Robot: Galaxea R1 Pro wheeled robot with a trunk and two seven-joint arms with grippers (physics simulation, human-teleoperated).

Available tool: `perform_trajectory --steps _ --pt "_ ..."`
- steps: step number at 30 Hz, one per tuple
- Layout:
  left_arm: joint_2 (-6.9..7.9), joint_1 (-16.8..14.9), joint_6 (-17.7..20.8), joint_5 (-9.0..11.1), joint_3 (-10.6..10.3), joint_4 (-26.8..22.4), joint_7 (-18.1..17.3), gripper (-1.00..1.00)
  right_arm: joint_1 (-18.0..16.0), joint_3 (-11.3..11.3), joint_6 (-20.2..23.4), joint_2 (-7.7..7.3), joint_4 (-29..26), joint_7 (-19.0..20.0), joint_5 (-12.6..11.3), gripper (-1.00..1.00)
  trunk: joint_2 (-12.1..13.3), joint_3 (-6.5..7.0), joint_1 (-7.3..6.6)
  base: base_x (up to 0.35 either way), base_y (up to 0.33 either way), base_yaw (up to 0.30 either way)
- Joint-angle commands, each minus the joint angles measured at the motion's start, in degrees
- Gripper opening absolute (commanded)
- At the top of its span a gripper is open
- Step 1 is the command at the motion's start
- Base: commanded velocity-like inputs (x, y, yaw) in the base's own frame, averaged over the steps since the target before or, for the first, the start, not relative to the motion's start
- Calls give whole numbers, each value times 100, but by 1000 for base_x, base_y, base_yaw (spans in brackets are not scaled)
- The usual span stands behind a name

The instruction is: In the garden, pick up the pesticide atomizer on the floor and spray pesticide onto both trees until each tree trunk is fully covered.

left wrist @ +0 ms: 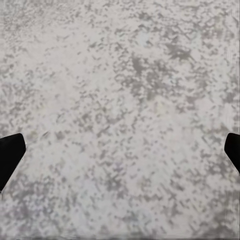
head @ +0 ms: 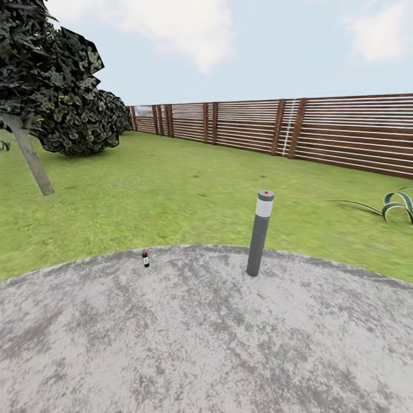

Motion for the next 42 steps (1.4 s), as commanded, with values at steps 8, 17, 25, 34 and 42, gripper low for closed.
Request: perform_trajectory --steps 8,17,25,34,42 --pt "1 -5 -11 15 7 7 0 100 -1 -12 -17 1 -1 2 3 100 -2 -38 -1 129 0 244" --pt "1 -5 -11 16 11 7 0 100 -1 -7 -17 1 2 22 15 100 -2 -43 -1 330 0 28" --pt "10 -5 -11 22 16 7 0 100 -1 -13 -26 1 -15 22 -2 100 -2 -43 -1 339 0 0" --pt "10 -5 -11 22 16 5 0 100 -1 -15 -26 1 -16 6 -2 100 -2 -43 -1 340 23 191" --pt "10 -5 -11 22 16 7 0 100 -1 -16 -26 1 -16 4 -2 100 -2 -43 -1 340 117 275"
